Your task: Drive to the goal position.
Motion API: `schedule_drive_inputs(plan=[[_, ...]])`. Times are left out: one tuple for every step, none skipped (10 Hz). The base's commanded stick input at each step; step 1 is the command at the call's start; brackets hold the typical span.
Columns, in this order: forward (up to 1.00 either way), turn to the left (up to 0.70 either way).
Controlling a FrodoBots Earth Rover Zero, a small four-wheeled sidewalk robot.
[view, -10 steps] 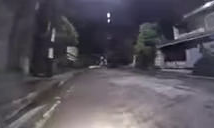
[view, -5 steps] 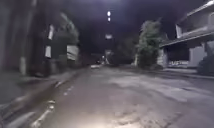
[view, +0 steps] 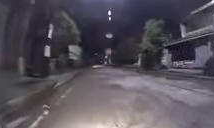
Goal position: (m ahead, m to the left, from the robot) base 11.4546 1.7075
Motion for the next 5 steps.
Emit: schedule_drive_inputs(plan=[[0.50, 0.00], [0.50, 0.00], [0.50, 0.00], [0.50, 0.00], [0.50, 0.00]])
